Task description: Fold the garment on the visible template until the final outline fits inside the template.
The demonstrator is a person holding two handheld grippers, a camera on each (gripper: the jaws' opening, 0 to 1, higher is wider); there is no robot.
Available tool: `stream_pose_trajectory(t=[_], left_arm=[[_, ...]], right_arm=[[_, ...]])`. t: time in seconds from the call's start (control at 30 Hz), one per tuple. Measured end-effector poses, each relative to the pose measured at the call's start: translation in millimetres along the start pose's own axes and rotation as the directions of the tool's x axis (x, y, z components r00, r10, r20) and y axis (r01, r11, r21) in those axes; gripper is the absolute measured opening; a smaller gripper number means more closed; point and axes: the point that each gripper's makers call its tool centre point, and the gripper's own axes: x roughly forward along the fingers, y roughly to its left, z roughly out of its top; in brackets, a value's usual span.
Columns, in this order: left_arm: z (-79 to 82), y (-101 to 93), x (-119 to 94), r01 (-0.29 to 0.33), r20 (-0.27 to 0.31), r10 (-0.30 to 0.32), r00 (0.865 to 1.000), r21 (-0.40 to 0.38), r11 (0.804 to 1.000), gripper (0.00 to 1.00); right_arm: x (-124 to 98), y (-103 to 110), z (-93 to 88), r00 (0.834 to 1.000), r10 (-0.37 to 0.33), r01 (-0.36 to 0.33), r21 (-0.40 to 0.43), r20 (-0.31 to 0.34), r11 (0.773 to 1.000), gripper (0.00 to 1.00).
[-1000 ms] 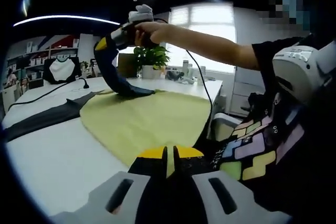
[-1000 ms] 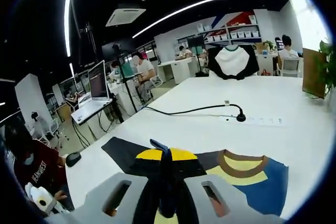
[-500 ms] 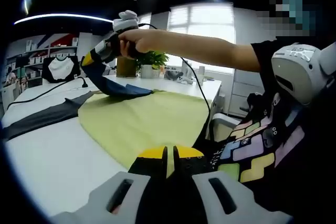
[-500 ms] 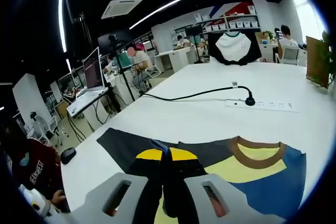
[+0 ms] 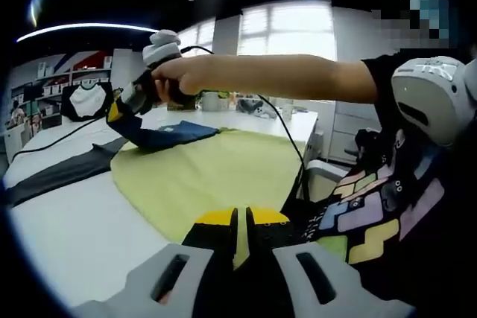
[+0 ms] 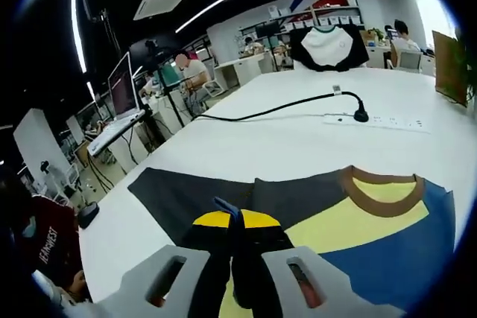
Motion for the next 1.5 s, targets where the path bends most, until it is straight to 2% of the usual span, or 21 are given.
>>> stream_pose_trajectory(t=[0.2,0.33,1.2,1.33,1.4,1.5], left_arm=[[-4.7,4.5,2,-0.024,-0.012,0.024,1.000,-0.001,1.000,0.06],[-3.2,2.7,2,-0.012,0.002,0.012,1.000,-0.019,1.000,0.06],[-4.6,4.6,1,-0.017,0.004,0.017,1.000,-0.037,0.999,0.06],[-4.6,5.2,1,-0.018,0.005,0.018,1.000,-0.038,0.999,0.06],[-4.8,5.5,1,-0.020,0.005,0.020,1.000,-0.040,0.999,0.06],[-4.3,5.9,1,-0.022,0.006,0.022,1.000,-0.041,0.999,0.06]], right_arm=[[9,3,-7.5,1.000,-0.005,0.005,0.005,-0.009,1.000,0.00],[12,4,-12.8,1.000,-0.002,0.003,0.020,-0.019,1.000,0.00],[31,16,-49.7,0.993,0.004,-0.004,0.000,-0.119,1.000,0.02],[31,21,-49.0,0.993,0.028,-0.028,-0.001,-0.116,1.000,0.06],[32,31,-41.3,0.992,0.094,-0.095,-0.005,-0.078,0.996,0.10],[28,32,-29.9,0.995,0.096,-0.098,-0.082,-0.025,0.992,0.12]])
